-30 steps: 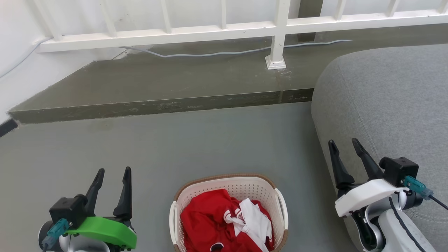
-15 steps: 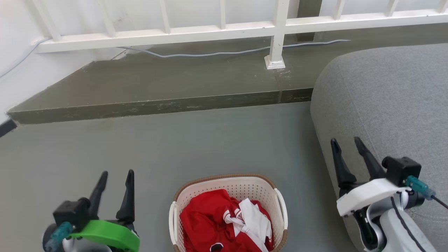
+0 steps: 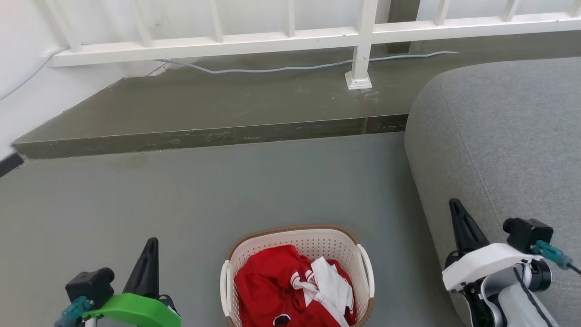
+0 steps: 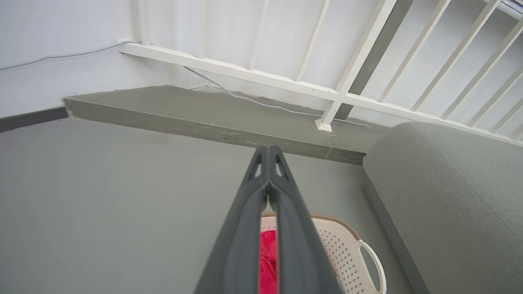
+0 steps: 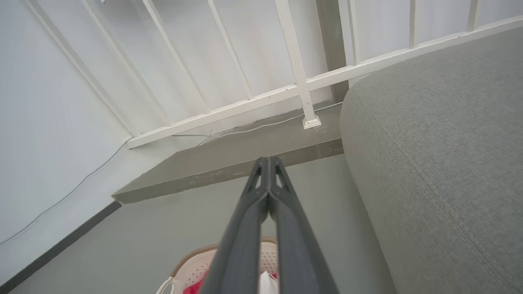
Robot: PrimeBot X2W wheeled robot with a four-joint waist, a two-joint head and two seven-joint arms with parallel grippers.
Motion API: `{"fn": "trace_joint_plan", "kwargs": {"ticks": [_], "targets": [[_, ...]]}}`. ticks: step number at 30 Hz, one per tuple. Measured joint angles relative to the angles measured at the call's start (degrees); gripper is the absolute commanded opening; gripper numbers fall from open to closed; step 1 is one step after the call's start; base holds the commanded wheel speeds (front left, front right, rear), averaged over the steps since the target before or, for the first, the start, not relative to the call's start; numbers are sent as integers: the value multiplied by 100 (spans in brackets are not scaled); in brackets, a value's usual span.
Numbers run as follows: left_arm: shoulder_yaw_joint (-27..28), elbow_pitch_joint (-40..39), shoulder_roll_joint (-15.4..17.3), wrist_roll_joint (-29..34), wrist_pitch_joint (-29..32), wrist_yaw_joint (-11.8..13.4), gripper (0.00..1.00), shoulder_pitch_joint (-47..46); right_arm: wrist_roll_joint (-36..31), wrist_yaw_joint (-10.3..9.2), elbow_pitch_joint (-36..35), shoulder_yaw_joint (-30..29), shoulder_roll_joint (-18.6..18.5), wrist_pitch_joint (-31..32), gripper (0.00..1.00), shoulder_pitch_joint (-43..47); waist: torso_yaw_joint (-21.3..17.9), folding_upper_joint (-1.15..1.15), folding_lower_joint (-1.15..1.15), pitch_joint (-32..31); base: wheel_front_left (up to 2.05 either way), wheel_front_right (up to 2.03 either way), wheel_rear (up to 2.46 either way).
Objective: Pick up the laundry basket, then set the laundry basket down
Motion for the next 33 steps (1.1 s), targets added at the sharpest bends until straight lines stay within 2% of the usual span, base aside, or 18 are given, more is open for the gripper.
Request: {"fn": "trace_joint_plan", "kwargs": {"ticks": [6, 33], "targets": [[56, 26, -25, -558, 124, -1, 0, -2, 541, 7, 19, -113, 23, 148, 0, -3, 20, 0, 0, 8, 0, 0, 0], [468, 87, -98, -2156, 657, -53, 0, -52, 2340, 110, -23, -597, 123, 706, 0, -57, 105, 0, 0, 45, 0, 0, 0]]}}
